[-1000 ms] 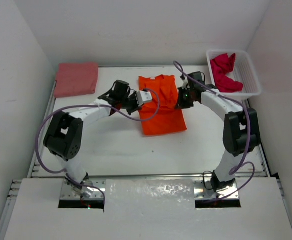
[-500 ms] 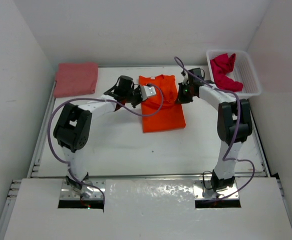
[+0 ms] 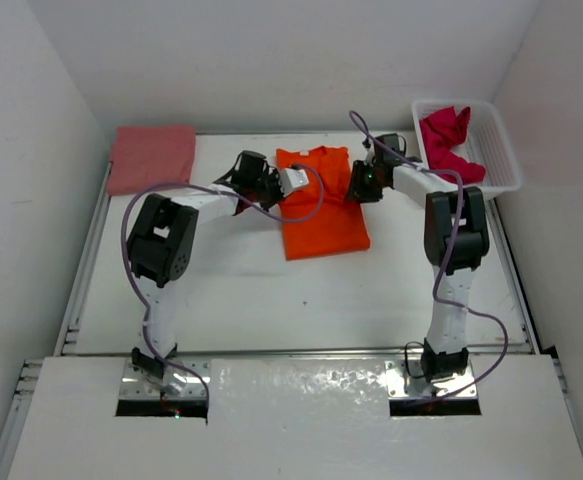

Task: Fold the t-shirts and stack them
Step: Fold the folded rectangular tshirt in 1/3 of the way

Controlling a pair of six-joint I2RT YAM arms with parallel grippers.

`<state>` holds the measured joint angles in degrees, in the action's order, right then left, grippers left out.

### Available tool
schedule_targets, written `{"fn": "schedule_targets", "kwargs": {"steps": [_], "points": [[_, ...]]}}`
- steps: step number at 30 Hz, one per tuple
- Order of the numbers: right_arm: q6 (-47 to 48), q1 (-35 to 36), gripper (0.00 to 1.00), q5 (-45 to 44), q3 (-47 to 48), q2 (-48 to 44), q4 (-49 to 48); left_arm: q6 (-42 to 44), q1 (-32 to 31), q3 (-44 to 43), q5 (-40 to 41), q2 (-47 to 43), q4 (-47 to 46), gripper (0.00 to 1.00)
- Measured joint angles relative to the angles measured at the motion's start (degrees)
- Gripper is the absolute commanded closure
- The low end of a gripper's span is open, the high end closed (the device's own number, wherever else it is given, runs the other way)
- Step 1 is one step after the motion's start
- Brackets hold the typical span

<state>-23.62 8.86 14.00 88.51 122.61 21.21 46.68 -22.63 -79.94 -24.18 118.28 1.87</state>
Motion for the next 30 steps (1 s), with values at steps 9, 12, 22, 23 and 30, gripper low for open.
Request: {"fn": "schedule_targets", "kwargs": {"steps": [9, 12, 22, 23, 30], "points": [[3.0, -3.2, 0.54, -4.9, 8.9, 2.8, 0.1, -5.3, 0.6, -6.5, 7.0, 5.2, 1.9, 0.53], [5.1, -4.0, 0.70, -6.6, 8.1, -0.9, -0.6, -9.7, 1.7, -10.1, 8.4, 5.9, 2.7, 0.42], [4.2, -2.3, 1.00, 1.1, -13.7, -15.2, -9.1, -8.2, 4.7, -13.6, 0.1, 2.1, 15.4, 0.52], [3.8, -1.9, 1.00, 1.7, -13.8, -14.1, -9.3, -5.9, 4.1, -12.9, -1.6, 0.7, 18.1, 0.52], [0.3, -0.9, 0.99, 3.2, -7.3, -0.8, -11.5, 2.5, -3.0, -4.2, -6.0, -6.1, 29.0, 0.45]]}}
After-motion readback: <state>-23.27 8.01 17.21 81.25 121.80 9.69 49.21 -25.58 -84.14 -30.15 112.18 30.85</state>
